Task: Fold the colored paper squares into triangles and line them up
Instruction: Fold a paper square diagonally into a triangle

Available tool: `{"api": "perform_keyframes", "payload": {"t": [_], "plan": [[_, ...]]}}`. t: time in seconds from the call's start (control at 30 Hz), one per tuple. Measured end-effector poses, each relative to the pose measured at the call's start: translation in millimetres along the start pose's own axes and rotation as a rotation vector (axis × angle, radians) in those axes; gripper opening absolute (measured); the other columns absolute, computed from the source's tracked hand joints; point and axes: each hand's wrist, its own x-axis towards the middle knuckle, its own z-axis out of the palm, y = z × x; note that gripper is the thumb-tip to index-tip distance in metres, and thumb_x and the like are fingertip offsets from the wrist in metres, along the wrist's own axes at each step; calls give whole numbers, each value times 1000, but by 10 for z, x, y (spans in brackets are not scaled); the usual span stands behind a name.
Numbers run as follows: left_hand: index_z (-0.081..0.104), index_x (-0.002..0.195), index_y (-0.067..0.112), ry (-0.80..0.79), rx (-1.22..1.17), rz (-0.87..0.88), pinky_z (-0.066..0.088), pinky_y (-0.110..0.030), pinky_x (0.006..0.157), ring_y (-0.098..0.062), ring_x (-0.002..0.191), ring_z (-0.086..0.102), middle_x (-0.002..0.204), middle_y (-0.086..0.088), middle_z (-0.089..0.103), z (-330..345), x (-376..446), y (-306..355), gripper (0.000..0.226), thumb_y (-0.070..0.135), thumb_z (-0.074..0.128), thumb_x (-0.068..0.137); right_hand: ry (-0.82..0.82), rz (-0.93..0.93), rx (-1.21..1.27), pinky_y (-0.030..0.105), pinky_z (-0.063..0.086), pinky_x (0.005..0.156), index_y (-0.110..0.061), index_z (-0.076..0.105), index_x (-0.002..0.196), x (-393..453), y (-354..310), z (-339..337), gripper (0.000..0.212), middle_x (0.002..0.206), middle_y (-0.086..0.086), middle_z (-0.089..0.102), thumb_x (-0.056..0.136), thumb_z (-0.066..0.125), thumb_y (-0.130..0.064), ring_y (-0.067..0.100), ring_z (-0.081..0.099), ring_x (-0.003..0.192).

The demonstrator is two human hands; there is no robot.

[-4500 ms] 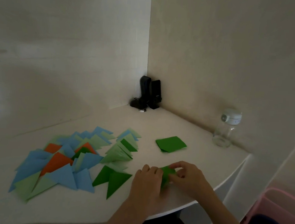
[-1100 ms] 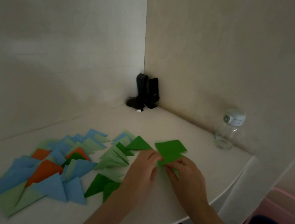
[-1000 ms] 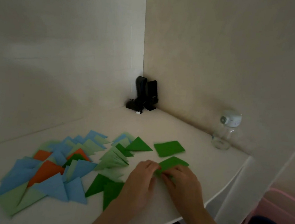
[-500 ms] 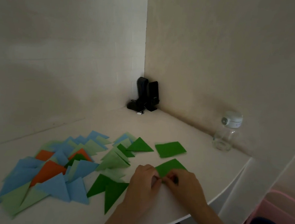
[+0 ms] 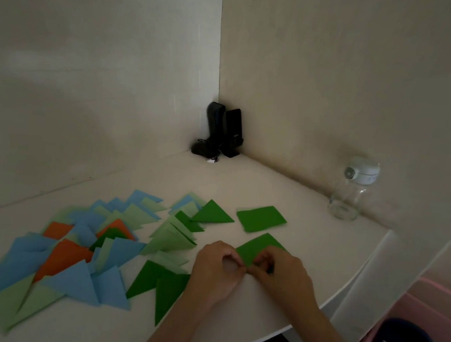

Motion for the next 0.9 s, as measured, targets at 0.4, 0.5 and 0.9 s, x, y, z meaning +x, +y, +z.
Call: {"api": "perform_keyframes", "payload": {"t": [0.4, 0.5, 0.9], "plan": [[68, 71, 24, -45, -42, -42, 36, -4, 73, 0, 82, 55, 81, 12, 62, -46, -11, 33, 15, 10, 67, 74, -96, -111, -5, 3, 37, 65, -25, 72, 92, 33, 61, -138, 16, 83, -13, 61, 79, 72, -35, -6, 51, 67], [67, 74, 26, -79, -52, -47, 35, -3, 73, 1, 82, 54, 84, 13, 61, -85, 3, 33, 28, 0, 56, 80, -108, -108, -47, 10, 38, 69, -23, 70, 91, 40, 19, -105, 20, 85, -9, 58, 79, 70, -39, 3, 53, 78], [69, 96, 20, -18, 263, 344, 40, -26, 76, -12, 90, 49, 98, 4, 63, -173, -127, -22, 20, 6, 60, 84, -241, -266, -82, 5, 33, 65, -15, 69, 93, 80, -81, -202, 15, 84, -7, 51, 84, 67, -27, 2, 49, 72]]}}
